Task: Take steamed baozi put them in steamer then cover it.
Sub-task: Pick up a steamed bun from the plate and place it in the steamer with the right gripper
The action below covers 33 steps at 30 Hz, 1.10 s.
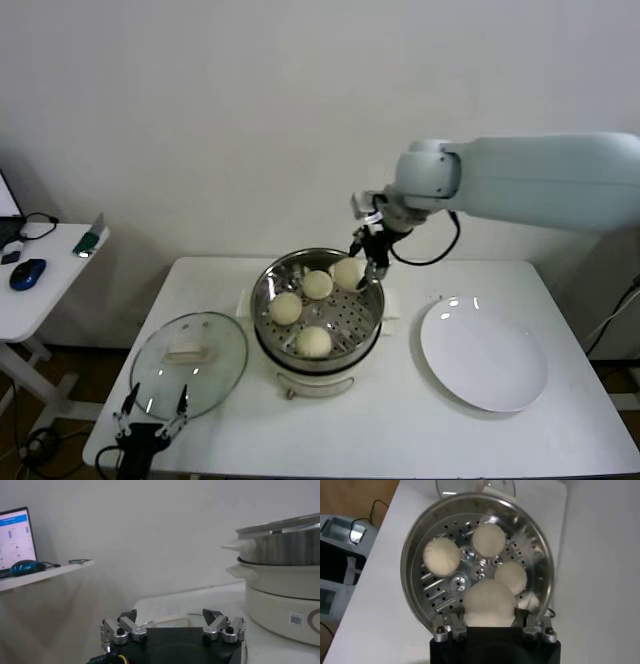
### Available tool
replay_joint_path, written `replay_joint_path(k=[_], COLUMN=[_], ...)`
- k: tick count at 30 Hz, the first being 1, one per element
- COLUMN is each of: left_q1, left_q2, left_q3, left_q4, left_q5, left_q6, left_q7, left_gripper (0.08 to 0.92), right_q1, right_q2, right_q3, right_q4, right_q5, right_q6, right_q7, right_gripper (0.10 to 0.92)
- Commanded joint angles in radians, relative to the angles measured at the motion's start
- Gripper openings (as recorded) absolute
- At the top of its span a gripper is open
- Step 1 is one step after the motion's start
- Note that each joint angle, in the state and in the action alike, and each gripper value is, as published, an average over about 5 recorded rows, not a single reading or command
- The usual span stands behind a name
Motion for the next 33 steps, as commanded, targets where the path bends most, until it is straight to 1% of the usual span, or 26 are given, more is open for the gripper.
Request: replay_joint_path(k=[1,12,22,25,30,33], left_q1=[0.001,0.007,0.003,0.0,-0.005,-0.006], left_q2=[0.001,-0.005,-0.005,-0.005,-0.002,-0.001], left_q3=[-0.002,-0.003,-0.006,-0.006,-0.007,-0.007], left_q4=[-0.008,-0.017,-0.013,-0.011,-0.01,-0.017], left_q5=[-0.005,-0.006,-0.01,-0.011,-0.017,-0.034], left_q6=[0.001,-0.001,0.001,0.001,0.008,0.021], left_q7=[0.0,0.0,0.0,0.001,0.002,0.004], left_gripper=[0.823,0.823,0.823,0.823,0.823,0.823], right_q1=[-0.106,-0.142,-0.148,-0.147,-0.119,-0.085], right_q2=[0.084,0.098,0.105,0.105,0.093,0.057], right_q3=[-0.021,-0.041,-0.042,-0.042,-0.034,-0.005], right_q4=[0.014,-0.021,-0.047,-0.047,-0.061,-0.063], right_q5=[0.014,-0.027,-0.039,-0.045,-0.062,-0.045], right_q6=[-0.065,-0.085,-0.08,-0.072,-0.046,-0.023], right_q7=[0.081,0.111,0.104,0.098,0.078,0.048], right_gripper=[0.673,0.687,0.699,0.726,0.811,0.821])
